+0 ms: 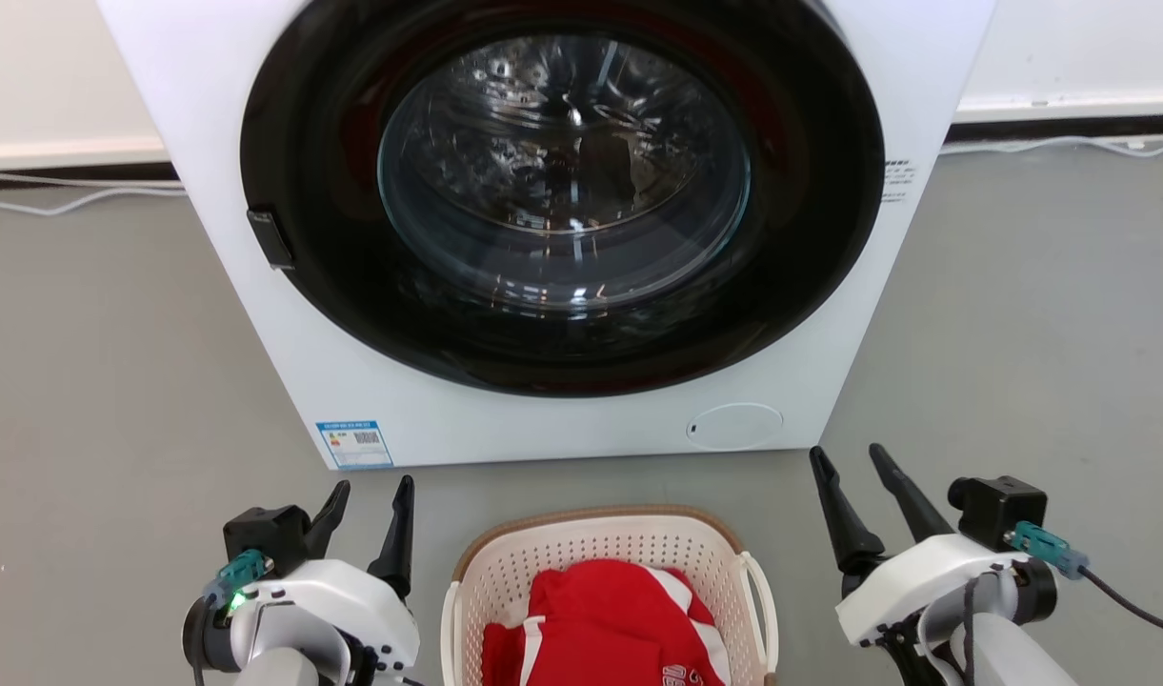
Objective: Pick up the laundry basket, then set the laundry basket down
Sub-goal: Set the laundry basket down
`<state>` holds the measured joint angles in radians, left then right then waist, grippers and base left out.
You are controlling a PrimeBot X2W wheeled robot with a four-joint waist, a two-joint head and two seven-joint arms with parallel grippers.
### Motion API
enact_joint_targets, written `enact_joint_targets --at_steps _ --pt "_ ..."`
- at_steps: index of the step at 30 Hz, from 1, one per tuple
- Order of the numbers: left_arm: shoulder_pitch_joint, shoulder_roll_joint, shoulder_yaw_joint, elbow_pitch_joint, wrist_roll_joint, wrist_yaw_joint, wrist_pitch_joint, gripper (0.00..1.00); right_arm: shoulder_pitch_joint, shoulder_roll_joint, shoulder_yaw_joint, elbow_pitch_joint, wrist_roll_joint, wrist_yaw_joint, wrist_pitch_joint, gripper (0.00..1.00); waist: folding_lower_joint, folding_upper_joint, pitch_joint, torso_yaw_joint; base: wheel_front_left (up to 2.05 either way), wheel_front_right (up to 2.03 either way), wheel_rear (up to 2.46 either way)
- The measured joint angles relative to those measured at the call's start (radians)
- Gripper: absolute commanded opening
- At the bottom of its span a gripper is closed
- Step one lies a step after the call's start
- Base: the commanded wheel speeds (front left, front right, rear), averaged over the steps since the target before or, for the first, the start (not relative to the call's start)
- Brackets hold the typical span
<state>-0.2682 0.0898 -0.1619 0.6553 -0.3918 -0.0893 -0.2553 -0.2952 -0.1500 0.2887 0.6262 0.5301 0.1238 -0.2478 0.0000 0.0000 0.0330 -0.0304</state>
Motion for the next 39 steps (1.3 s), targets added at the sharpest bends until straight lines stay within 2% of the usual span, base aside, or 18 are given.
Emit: enact_joint_targets --at_steps 13,20,39 --pt "0.133 -0.026 0.098 -0.229 0.082 0.0 0.0 1.0 0.111 0.035 -0.145 -0.209 -0.149 0.0 0.0 1.0 0.0 0.0 -0.032 -0.012 0.0 0.0 0.0" --pt "0.185 -0.039 0.116 -0.311 0.096 0.0 0.0 1.0 0.169 0.058 -0.209 -0.3 -0.208 0.0 0.0 1.0 0.0 0.0 -0.036 -0.004 0.0 0.0 0.0" --pt "0.203 -0.049 0.139 -0.371 0.113 0.001 0.0 1.0 0.177 0.067 -0.255 -0.326 -0.286 0.0 0.0 1.0 0.0 0.0 -0.029 0.003 0.0 0.0 0.0"
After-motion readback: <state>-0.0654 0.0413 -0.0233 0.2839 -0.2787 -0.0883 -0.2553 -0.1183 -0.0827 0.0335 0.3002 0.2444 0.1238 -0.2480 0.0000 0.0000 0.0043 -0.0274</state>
